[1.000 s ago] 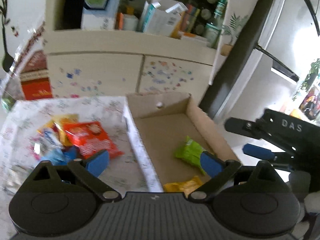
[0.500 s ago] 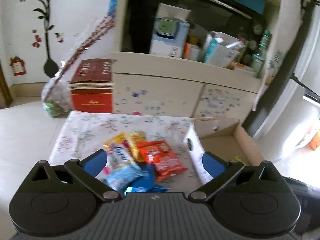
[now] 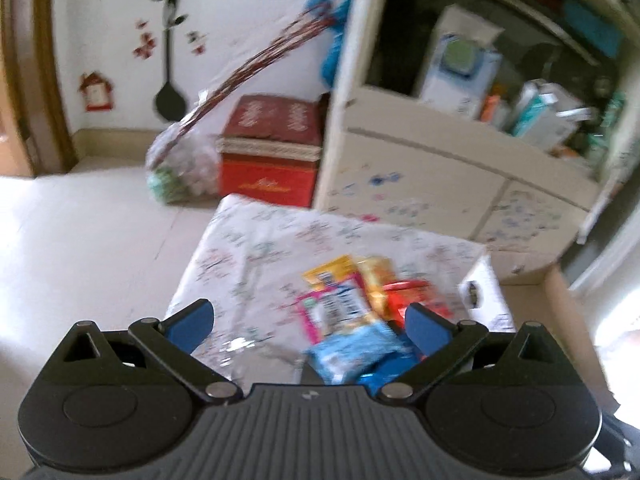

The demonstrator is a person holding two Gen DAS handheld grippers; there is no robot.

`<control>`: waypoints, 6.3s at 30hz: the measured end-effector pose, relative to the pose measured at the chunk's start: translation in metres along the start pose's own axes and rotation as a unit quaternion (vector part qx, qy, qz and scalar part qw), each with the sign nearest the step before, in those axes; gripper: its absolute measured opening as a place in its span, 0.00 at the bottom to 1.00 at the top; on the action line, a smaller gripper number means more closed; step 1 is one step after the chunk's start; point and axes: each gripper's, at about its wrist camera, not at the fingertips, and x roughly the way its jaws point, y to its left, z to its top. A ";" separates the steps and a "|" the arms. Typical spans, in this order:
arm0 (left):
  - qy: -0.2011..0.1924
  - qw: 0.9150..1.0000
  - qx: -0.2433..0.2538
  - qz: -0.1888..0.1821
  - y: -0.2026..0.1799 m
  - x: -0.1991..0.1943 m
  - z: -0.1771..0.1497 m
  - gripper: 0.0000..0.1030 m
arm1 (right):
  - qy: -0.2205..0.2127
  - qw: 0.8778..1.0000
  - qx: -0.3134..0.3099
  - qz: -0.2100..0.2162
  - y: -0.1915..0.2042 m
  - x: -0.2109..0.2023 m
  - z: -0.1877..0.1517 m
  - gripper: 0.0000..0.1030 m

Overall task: Organize snacks
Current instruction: 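Move the left tool to the silver foil packet while the right tool approaches the purple packet, then grasp the silver foil packet with the left tool while the right tool grasps the purple packet, then carry the silver and purple packets into the cardboard box and release them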

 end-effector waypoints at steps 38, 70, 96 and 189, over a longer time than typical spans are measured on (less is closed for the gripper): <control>0.148 0.988 0.018 0.049 0.036 0.133 -0.048 1.00 | 0.130 0.978 -0.157 0.051 0.054 0.063 -0.057 0.88; 0.128 0.990 0.052 0.035 0.035 0.125 -0.062 1.00 | 0.098 0.944 -0.315 0.010 0.075 0.124 -0.077 0.95; 0.114 0.991 0.066 0.020 0.031 0.089 -0.066 0.79 | 0.112 0.954 -0.276 0.033 0.076 0.095 -0.067 0.71; -0.012 0.970 0.144 -0.198 -0.218 0.029 -0.069 0.93 | -0.168 0.951 0.193 -0.173 -0.113 -0.116 0.039 0.76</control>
